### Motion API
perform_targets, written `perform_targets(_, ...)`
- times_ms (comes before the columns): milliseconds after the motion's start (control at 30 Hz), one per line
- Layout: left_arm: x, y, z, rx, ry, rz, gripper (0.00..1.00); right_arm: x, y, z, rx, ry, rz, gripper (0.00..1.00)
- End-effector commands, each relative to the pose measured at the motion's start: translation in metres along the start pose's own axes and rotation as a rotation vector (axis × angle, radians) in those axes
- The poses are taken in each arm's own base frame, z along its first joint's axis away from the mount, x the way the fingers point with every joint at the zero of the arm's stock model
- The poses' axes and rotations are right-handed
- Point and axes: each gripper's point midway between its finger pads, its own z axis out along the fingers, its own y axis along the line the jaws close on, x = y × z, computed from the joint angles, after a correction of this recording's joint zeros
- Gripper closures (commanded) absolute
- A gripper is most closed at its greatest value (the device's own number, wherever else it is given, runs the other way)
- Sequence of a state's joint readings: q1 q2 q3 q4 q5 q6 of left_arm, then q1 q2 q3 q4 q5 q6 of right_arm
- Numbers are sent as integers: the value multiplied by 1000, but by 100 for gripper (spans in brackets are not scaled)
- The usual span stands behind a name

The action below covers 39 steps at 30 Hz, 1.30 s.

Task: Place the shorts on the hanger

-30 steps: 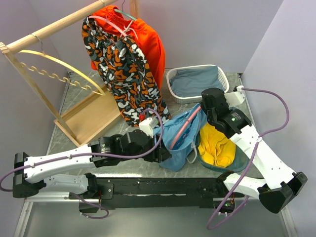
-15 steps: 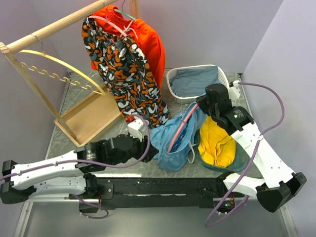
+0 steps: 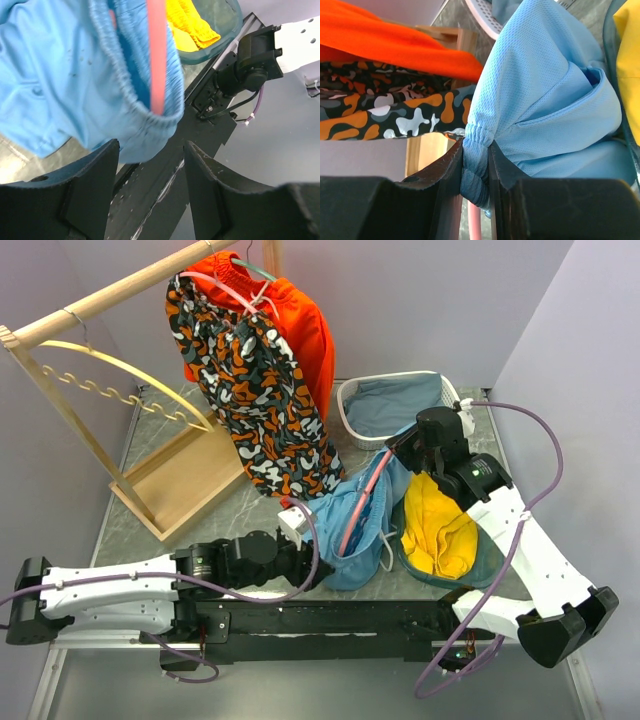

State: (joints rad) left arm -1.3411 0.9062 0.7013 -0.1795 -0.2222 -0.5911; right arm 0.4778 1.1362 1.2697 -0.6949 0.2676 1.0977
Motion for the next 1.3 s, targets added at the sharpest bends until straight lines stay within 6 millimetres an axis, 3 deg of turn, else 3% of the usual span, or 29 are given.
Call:
perform_targets(0, -9, -18, 14, 61, -53, 28, 40, -9, 27, -10, -115, -9, 39, 100)
perform_targets(167, -13, -16, 28, 12, -79, 40, 39, -2, 29, -12, -138, 28, 36, 100)
perform_targets(433, -35, -19, 41, -17, -174, 28, 42, 22, 32, -12, -213, 125, 24, 100)
perform_targets(733, -30, -35, 50, 65, -156, -5, 78, 37, 38, -18, -297, 193, 0, 100)
perform_targets(767, -30, -37, 49, 74, -158, -11, 89, 38, 41, -18, -310, 198, -6, 100)
perform_targets(833, -36, -44, 44, 103, -167, -30, 99, 42, 40, -19, -323, 214, -24, 100)
perform_targets(1033, -48, -67, 25, 210, -157, -61, 99, 47, 39, -25, -354, 235, -63, 99)
perform_targets(1067, -47, -67, 23, 205, -142, -70, 99, 47, 39, -28, -362, 238, -68, 95)
perform_targets(1167, -54, -76, 5, 254, -134, -90, 99, 47, 41, -36, -391, 241, -102, 62)
perform_targets(1200, -56, -77, 0, 262, -137, -102, 99, 47, 42, -40, -411, 235, -133, 38)
perform_targets(1267, -63, -82, -18, 301, -150, -106, 99, 43, 48, -50, -458, 220, -162, 24)
